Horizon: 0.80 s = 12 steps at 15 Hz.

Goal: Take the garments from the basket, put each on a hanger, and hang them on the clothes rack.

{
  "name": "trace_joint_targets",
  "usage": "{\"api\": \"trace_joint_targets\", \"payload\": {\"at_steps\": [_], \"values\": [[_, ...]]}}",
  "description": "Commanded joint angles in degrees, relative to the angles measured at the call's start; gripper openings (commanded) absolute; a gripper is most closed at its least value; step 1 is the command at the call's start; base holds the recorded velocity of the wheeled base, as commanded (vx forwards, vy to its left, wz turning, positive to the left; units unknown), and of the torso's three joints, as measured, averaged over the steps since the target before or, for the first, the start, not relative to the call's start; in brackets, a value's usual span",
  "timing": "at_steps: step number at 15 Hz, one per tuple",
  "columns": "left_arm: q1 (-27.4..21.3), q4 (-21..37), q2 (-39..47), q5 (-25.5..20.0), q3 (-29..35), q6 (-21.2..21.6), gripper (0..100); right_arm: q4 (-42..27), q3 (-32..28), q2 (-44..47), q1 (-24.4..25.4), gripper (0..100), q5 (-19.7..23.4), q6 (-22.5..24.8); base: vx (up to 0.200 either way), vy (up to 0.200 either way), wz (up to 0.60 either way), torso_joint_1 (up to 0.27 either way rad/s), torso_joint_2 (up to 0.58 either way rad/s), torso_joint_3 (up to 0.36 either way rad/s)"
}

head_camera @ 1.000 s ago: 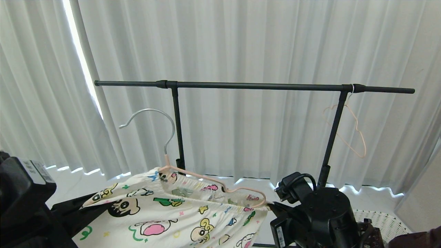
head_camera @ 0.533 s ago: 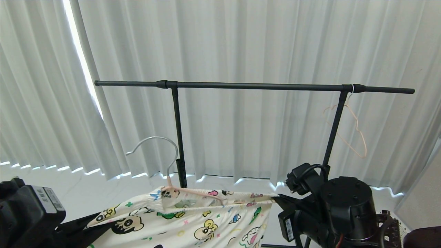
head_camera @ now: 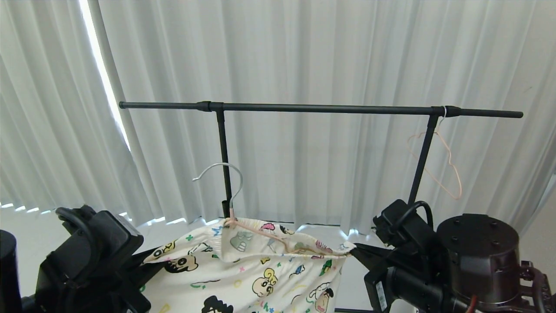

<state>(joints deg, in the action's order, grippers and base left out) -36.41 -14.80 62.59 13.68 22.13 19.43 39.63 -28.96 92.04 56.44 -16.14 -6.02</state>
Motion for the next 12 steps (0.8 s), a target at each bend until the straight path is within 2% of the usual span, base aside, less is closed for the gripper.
{"api": "trace_joint_targets", "payload": {"at_steps": [1, 5, 7, 9, 12], "values": [[-0.06, -1.2, 1.57, 0.03, -1.38, -0.62, 0, 0.09, -0.04, -1.34, 0.51, 100, 0.76, 0.57, 0.0, 0.0, 0.0, 0.0, 0.0, 0.0], [-0.94, -4.8, 1.22, -0.05, -1.74, -3.96, 0, 0.09, 0.05, -4.24, 0.42, 100, 6.03, 5.67, 0.0, 0.0, 0.0, 0.0, 0.0, 0.0], [-5.51, -6.38, -0.01, -0.05, -2.97, -7.39, 0, 0.09, -0.04, -4.68, 0.42, 100, 7.44, 8.4, 0.0, 0.0, 0.0, 0.0, 0.0, 0.0], [-9.55, -6.65, -2.03, -0.14, -4.64, -7.65, 0, -0.87, -0.13, -4.76, 0.42, 100, 9.11, 11.21, 0.0, 0.0, 0.0, 0.0, 0.0, 0.0], [-15.27, -6.65, -4.67, -0.14, -6.22, -7.3, 0, -9.66, -5.49, -5.29, 0.42, 100, 15.09, 17.45, 0.0, 0.0, 0.0, 0.0, 0.0, 0.0]]}}
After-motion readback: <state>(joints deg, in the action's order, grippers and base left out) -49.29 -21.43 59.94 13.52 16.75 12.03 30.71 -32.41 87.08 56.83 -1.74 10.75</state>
